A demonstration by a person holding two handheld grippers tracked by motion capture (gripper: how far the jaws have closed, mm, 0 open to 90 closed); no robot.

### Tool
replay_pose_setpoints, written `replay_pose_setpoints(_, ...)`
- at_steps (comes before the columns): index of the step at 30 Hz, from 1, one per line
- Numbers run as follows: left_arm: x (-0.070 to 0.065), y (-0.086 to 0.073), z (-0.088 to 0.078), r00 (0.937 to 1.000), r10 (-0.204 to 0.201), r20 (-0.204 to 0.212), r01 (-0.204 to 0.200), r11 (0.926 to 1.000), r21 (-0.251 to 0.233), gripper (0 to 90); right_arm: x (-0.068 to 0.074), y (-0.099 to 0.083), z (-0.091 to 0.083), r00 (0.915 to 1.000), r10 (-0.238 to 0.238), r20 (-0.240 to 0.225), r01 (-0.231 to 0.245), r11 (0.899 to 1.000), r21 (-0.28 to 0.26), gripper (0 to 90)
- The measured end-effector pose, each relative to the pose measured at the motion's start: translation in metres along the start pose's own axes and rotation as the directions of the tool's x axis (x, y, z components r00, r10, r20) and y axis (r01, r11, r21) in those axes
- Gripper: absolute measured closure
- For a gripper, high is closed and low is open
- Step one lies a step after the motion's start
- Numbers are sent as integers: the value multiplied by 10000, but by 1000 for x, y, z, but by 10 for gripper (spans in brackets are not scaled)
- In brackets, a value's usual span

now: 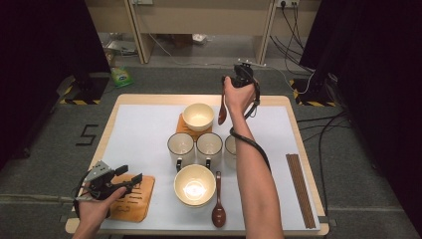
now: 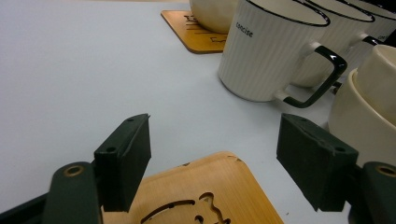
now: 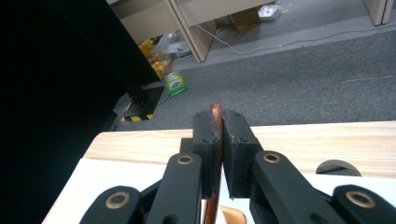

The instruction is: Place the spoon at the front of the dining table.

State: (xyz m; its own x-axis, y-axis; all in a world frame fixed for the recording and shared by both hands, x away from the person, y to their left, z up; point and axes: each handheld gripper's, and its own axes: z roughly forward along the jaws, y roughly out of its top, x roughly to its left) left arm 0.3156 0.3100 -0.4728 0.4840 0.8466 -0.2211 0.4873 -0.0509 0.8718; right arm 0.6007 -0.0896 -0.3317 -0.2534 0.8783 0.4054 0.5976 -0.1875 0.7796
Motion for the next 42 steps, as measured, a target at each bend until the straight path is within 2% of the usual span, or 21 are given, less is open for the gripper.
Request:
replay_pose_setpoints(25, 0, -1, 1, 10000, 46, 41, -46, 10000, 58, 254, -6, -2, 16, 9995, 222, 216, -221, 9997, -61, 844)
replay_pose_setpoints(35, 0, -1, 1, 10000, 23, 54, -23, 10000, 28, 254, -3, 2, 19, 9992, 159, 374, -146, 9993, -340, 843)
replay_pose_setpoints(42, 0, -1, 1, 10000, 41, 35, -42, 10000, 68, 254, -3, 1, 24, 9989, 208, 427, -195, 9993, -317, 843)
